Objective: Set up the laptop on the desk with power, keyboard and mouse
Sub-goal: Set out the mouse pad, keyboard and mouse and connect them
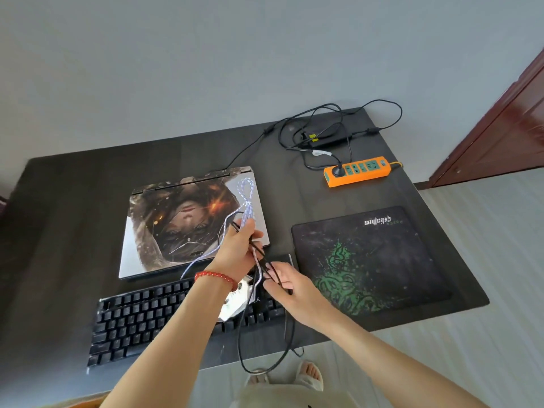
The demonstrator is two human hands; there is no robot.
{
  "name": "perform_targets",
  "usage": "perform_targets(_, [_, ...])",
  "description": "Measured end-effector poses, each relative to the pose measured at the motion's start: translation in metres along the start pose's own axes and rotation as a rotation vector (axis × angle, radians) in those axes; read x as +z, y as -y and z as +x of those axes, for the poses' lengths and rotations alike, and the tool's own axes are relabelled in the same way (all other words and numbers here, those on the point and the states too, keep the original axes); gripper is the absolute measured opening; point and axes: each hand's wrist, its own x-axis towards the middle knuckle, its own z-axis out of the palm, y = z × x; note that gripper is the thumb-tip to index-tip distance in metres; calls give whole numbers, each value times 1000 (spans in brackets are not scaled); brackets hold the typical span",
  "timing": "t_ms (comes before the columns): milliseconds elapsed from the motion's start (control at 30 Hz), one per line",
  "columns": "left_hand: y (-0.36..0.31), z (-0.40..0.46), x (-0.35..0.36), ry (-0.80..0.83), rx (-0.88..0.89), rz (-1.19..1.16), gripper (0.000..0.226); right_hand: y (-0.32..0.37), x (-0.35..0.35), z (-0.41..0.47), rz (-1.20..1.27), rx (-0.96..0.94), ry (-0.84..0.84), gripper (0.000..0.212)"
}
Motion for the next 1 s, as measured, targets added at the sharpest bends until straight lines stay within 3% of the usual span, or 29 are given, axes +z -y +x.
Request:
perform_targets(100, [-17, -1, -2, 35, -40, -127, 25, 16, 5, 4, 239, 54, -104, 25])
perform_targets(167, [-27, -3, -8, 84, -49, -185, 24, 23, 3, 6, 393, 124, -139, 31])
perform_targets(233, [-34, -6, -16, 153, -52, -221, 21, 28, -1, 10, 391, 161, -90, 38])
perform_targets(300, [-39, -9, -22, 212, -64, -244, 18, 34, -2, 16, 305, 179, 48, 42])
perform_targets(367, [-47, -14, -33, 249, -61, -245, 14, 44, 9, 25, 150, 156, 161, 33])
perform_targets(500, [-64, -22, -58, 283, -38, -197, 16, 54, 30, 43, -230, 34, 104, 15])
perform_targets(633, [-74, -30, -87, 253, 79, 26, 16, 64, 25, 43, -309, -68, -4, 19])
perform_targets(767, [-82, -29, -115, 172, 188, 408, 11, 87, 12, 40, -453, -179, -218, 21])
perform_targets(933, [-76, -12, -119, 106, 353, 807, 69, 114, -6, 38, -572, -248, -505, 18])
perform_targets(1000, [-72, -3, -124, 49, 386, 958, 73, 112, -20, 37, -503, -206, -618, 16])
